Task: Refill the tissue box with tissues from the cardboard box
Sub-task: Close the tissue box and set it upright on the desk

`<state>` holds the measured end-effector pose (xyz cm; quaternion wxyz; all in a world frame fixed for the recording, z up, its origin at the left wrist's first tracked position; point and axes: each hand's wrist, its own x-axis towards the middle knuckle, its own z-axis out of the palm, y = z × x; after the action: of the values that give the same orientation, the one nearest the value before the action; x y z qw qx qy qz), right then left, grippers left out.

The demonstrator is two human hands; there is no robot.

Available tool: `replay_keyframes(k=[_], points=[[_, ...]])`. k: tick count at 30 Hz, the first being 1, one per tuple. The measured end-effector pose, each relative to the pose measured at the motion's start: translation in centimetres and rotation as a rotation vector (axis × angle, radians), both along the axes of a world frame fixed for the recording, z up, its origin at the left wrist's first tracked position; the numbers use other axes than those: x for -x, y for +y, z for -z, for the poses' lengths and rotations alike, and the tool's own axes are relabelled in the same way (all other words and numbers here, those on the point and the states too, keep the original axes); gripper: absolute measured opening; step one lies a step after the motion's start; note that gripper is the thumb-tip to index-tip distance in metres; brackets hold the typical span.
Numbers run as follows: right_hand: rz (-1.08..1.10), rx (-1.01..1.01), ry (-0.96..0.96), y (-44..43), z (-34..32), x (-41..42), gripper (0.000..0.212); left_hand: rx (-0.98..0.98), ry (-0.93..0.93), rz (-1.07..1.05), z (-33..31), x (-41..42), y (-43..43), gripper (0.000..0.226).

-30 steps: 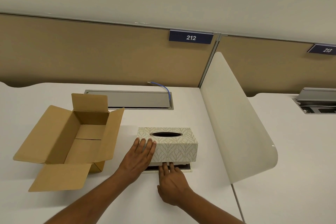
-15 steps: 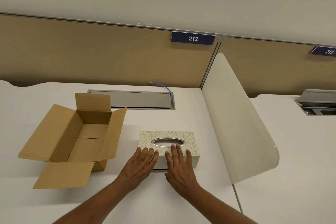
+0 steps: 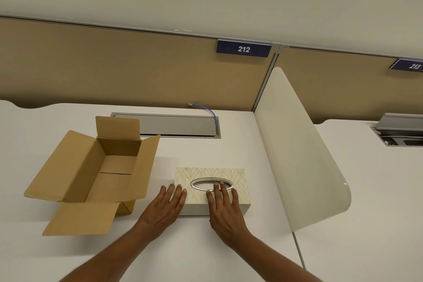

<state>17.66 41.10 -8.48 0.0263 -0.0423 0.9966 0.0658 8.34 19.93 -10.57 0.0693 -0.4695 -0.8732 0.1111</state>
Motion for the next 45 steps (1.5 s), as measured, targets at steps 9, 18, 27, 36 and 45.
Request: replay_keyframes(k=[9, 18, 27, 36, 45], points=[[-0.096, -0.075, 0.025, -0.2, 0.0, 1.8, 0.069, -0.106, -0.059, 0.054, 1.5, 1.6, -0.4, 0.071], [-0.158, 0.023, -0.049, 1.3, -1.7, 3.9, 0.077, -0.453, 0.192, 0.12, 3.0, 1.2, 1.1, 0.029], [-0.227, 0.183, -0.049, 2.4, -2.3, 4.8, 0.063, -0.616, 0.278, 0.088, 4.1, 1.1, 3.2, 0.025], [-0.236, 0.242, -0.046, 2.9, -2.4, 5.1, 0.059, -0.623, 0.303, 0.001, 4.8, 0.8, 4.0, 0.024], [-0.292, 0.205, 0.022, 2.8, -2.0, 3.8, 0.06, -0.362, 0.172, 0.067, 3.3, 0.0, 1.5, 0.049]])
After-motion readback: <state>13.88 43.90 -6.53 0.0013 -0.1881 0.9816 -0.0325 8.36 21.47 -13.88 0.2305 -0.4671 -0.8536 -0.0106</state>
